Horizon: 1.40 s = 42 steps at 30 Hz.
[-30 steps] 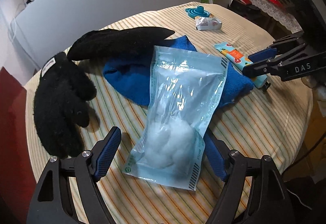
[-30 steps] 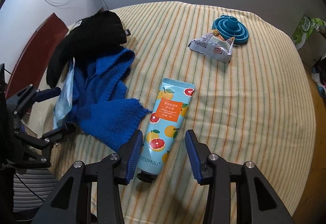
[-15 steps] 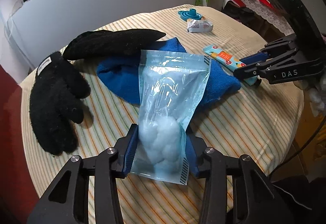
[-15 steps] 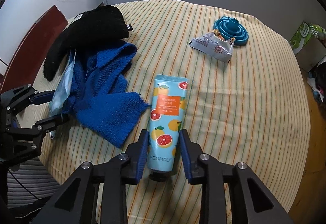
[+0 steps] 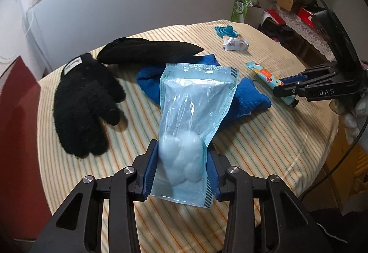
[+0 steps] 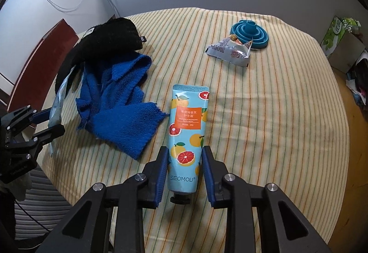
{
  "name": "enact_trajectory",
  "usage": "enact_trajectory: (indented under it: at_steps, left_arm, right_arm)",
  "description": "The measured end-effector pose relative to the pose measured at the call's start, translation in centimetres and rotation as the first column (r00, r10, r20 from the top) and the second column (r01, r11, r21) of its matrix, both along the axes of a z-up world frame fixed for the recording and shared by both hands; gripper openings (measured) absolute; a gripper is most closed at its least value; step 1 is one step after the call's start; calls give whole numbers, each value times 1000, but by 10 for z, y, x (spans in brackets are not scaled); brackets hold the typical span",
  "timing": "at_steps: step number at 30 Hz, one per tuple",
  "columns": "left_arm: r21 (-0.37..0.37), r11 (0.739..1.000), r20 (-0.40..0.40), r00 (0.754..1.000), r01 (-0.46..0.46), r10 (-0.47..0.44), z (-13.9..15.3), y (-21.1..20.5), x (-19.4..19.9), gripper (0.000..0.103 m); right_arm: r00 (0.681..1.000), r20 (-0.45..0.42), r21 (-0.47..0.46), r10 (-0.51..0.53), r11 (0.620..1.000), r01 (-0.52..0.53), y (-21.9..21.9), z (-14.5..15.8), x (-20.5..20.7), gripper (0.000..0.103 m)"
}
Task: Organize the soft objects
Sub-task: 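Carry the bag and tube into the shoebox and open both grippers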
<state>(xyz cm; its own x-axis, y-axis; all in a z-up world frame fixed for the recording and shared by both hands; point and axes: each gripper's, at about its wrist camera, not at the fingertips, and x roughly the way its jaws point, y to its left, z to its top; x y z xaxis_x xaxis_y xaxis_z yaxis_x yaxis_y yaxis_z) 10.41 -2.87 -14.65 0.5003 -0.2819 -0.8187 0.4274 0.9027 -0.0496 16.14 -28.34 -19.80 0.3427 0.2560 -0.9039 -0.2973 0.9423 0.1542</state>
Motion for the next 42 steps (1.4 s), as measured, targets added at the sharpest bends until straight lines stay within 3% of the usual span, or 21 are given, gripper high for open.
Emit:
enact_trajectory:
  at_steps: [9,16,24,32,37,42]
  left_arm:
    - [-37,999,53,998,-36,38,27,18,-12,38]
    - [-62,989,112,984,-132,138,59,59,-23,38]
    - [-37,957,183,940,-287,289,87,128,-42,37]
    - [25,892,185,879,-451,439,81,199,-47,37]
    - [52,860,210,848,-507,487,80,224,-51,37]
    - [73,847,218,838,-526,501,76,241,-47,38]
  right_arm:
    - [998,68,32,7,999,-9,0,33,-11,26]
    - [988,133,68,83,993,-93,37,73,-4,26]
    - [960,178,94,216,968,-235,112,110,11,26]
    - [911,205,112,357,916,-384,211,130,20,26]
    - [881,214,118,421,884,-452,268,138,27,26]
    - [860,223,120,460,862,-492,324,141,44,26]
